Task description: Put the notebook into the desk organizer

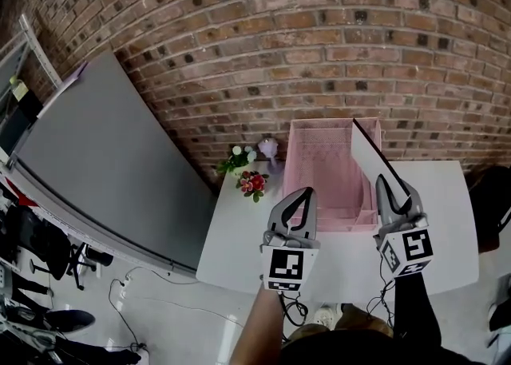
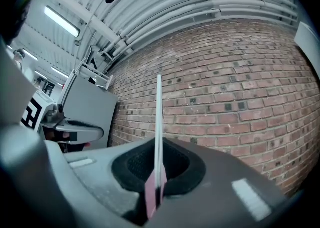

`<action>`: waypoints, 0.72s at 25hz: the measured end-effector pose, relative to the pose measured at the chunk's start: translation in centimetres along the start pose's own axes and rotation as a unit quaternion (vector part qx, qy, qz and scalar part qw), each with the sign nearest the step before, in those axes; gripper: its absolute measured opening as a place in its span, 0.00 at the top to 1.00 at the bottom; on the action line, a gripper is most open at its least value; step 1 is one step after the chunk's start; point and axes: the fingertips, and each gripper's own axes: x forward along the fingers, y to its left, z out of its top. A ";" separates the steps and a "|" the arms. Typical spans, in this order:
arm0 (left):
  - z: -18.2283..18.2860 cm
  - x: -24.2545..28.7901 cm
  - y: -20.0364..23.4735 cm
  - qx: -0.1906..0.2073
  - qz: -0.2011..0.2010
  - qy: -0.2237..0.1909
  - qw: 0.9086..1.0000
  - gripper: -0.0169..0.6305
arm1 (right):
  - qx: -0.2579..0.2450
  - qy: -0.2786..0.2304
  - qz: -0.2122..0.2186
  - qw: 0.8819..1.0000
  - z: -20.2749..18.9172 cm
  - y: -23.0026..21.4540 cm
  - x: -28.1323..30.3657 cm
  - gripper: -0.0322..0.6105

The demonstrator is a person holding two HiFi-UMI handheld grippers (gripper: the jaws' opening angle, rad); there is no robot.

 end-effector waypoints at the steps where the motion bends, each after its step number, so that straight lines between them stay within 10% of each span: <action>1: -0.2 0.1 0.0 -0.001 0.000 0.001 1.000 0.96 | 0.000 0.001 0.000 1.000 -0.2 -0.1 0.2 0.94; 18: -2.0 4.4 0.1 -0.010 0.003 0.018 1.000 0.96 | -0.001 0.027 0.008 1.000 -2.8 -3.1 3.8 0.94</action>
